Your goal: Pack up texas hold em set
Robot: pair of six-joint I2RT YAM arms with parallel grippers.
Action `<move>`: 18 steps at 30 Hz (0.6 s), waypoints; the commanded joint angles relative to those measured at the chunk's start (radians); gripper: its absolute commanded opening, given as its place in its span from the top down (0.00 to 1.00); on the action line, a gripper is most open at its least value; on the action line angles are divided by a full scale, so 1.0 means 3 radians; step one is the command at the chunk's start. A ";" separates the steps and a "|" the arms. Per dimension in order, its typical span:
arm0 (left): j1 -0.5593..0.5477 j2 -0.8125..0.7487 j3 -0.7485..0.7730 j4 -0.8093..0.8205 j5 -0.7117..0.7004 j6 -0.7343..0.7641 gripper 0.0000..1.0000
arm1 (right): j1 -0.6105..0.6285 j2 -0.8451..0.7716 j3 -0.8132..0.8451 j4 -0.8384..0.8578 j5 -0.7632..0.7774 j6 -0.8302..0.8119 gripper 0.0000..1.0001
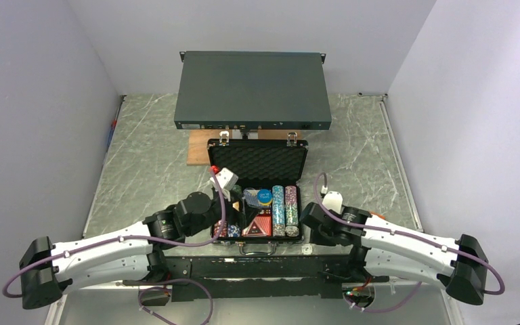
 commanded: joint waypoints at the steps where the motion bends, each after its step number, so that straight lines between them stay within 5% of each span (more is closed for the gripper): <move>1: 0.0074 0.0122 0.0188 0.0027 0.0259 -0.0180 0.18 | -0.0054 0.0169 0.0130 0.0129 -0.0218 -0.0318 0.59; 6: 0.0074 0.0146 0.0183 0.0071 0.0308 -0.0165 0.18 | 0.0063 0.0577 0.0176 0.0320 -0.0421 -0.0480 0.37; 18: 0.0078 -0.0039 0.0079 0.0029 0.0328 -0.0213 0.18 | 0.0332 0.1000 0.0180 0.0652 -0.0395 -0.0410 0.33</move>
